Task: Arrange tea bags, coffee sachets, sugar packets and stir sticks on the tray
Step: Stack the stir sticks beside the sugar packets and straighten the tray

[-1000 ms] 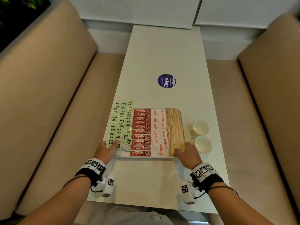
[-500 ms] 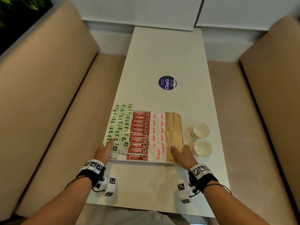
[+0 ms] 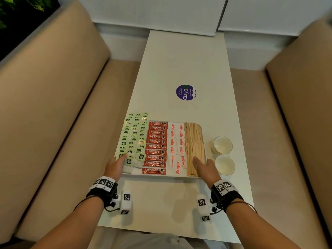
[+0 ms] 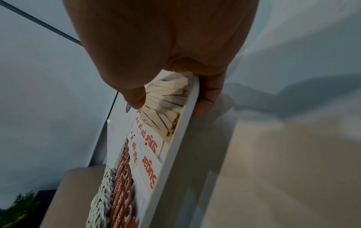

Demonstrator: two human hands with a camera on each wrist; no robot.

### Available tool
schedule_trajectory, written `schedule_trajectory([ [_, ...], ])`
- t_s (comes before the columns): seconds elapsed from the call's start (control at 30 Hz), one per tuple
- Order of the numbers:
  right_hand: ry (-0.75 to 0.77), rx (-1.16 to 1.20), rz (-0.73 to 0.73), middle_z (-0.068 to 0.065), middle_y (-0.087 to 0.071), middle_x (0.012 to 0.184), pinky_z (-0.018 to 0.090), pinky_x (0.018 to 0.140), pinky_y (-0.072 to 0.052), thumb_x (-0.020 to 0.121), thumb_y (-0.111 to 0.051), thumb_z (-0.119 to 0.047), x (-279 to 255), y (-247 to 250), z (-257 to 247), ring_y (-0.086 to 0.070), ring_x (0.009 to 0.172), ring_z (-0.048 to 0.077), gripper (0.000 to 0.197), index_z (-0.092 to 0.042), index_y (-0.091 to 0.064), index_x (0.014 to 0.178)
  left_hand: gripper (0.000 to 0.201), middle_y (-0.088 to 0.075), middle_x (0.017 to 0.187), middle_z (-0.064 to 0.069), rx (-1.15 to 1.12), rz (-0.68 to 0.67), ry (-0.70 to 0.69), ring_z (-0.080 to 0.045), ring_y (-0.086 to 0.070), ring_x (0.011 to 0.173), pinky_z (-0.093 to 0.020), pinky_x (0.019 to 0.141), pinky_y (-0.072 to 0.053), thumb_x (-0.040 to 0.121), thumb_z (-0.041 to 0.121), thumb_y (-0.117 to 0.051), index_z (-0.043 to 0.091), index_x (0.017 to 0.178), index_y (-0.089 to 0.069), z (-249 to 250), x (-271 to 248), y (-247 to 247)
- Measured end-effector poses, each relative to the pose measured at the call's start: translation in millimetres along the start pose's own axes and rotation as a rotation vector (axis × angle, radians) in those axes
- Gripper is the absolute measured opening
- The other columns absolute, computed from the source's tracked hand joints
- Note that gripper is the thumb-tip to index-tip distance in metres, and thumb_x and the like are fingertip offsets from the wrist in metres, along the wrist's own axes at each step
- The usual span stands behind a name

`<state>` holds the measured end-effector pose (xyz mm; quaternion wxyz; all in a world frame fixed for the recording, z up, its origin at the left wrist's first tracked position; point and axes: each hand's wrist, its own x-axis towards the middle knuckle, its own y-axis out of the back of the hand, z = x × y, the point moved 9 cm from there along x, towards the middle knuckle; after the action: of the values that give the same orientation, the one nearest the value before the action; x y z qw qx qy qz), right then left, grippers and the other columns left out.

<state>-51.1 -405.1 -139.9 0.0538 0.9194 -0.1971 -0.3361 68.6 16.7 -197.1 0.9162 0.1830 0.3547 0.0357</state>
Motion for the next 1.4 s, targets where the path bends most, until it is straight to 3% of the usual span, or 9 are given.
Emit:
schedule_trajectory([
  [0.13,0.059,-0.017,-0.004,-0.001,-0.074,0.108,0.039,0.087,-0.060,0.098,-0.062,-0.033,-12.9,2.2,-19.8,-0.073,0.096,0.015,0.016,-0.026,-0.060,0.112,0.046,-0.068,0.106,-0.004,0.018,0.003,-0.083,-0.026,-0.063,0.100,-0.043,0.090,-0.049,0.090,0.051,-0.065,0.010,0.112,-0.063,58.1,-61.4,-3.2],
  [0.23,0.104,-0.009,-0.026,-0.003,-0.074,0.109,0.040,0.089,-0.060,0.098,-0.063,-0.029,-18.6,3.6,-33.7,-0.073,0.098,0.015,0.012,-0.031,-0.059,0.110,0.034,-0.063,0.095,-0.004,0.002,-0.003,-0.139,-0.024,-0.059,0.090,-0.037,0.075,-0.043,0.094,0.044,-0.064,0.010,0.101,-0.059,75.9,-75.0,-1.5],
  [0.3,0.116,-0.004,-0.038,-0.005,-0.073,0.111,0.042,0.090,-0.060,0.098,-0.063,-0.030,-20.7,4.9,-41.5,-0.072,0.100,0.014,0.019,-0.029,-0.057,0.116,0.034,-0.065,0.098,-0.001,-0.028,-0.013,-0.170,-0.022,-0.061,0.094,-0.037,0.077,-0.046,0.093,0.044,-0.065,0.013,0.104,-0.061,83.9,-75.1,2.7],
  [0.4,0.136,0.001,-0.035,-0.007,-0.072,0.112,0.040,0.090,-0.060,0.098,-0.063,-0.033,-22.9,7.4,-55.7,-0.071,0.102,0.012,0.028,-0.025,-0.056,0.124,0.049,-0.070,0.109,0.002,-0.034,-0.038,-0.214,-0.021,-0.064,0.102,-0.046,0.092,-0.051,0.082,0.059,-0.067,0.021,0.112,-0.065,92.7,-72.6,7.7],
  [0.53,0.195,0.017,-0.029,-0.011,-0.070,0.111,0.024,0.078,-0.059,0.100,-0.061,-0.031,-27.8,11.1,-75.1,-0.070,0.100,0.006,0.022,-0.029,-0.055,0.121,0.047,-0.073,0.109,0.006,-0.054,-0.062,-0.256,-0.020,-0.067,0.104,-0.048,0.096,-0.052,0.082,0.059,-0.067,0.024,0.113,-0.068,108.5,-77.4,8.9],
  [0.87,0.168,0.039,-0.006,-0.006,-0.071,0.119,0.039,0.093,-0.059,0.096,-0.065,-0.042,-17.9,16.9,-79.1,-0.070,0.106,0.011,0.043,-0.023,-0.053,0.132,0.057,-0.076,0.109,0.007,-0.061,-0.147,-0.295,-0.022,-0.071,0.104,-0.055,0.095,-0.053,0.074,0.068,-0.066,0.030,0.116,-0.070,134.6,-65.7,5.4],
  [0.97,0.164,0.028,0.015,-0.006,-0.070,0.118,0.042,0.095,-0.058,0.095,-0.066,-0.041,-12.6,17.6,-86.4,-0.069,0.106,0.012,0.041,-0.023,-0.052,0.129,0.046,-0.076,0.107,0.007,-0.051,-0.139,-0.313,-0.021,-0.071,0.103,-0.053,0.096,-0.053,0.083,0.059,-0.065,0.028,0.116,-0.071,145.6,-57.9,3.5],
  [1.1,0.184,0.023,0.031,-0.005,-0.068,0.116,0.034,0.088,-0.058,0.097,-0.065,-0.036,-7.3,16.4,-105.4,-0.068,0.104,0.012,0.037,-0.021,-0.051,0.127,0.033,-0.076,0.106,0.006,-0.033,-0.130,-0.336,-0.019,-0.070,0.103,-0.047,0.097,-0.053,0.093,0.046,-0.064,0.023,0.116,-0.071,162.5,-44.4,1.4],
  [1.4,0.195,-0.002,0.044,-0.005,-0.065,0.115,0.019,0.072,-0.054,0.098,-0.064,-0.035,21.6,9.1,-141.0,-0.066,0.100,0.008,0.037,-0.021,-0.047,0.127,0.032,-0.076,0.106,0.004,-0.049,-0.134,-0.320,-0.020,-0.071,0.100,-0.045,0.092,-0.055,0.093,0.043,-0.065,0.021,0.115,-0.069,197.1,-8.8,-4.5],
])
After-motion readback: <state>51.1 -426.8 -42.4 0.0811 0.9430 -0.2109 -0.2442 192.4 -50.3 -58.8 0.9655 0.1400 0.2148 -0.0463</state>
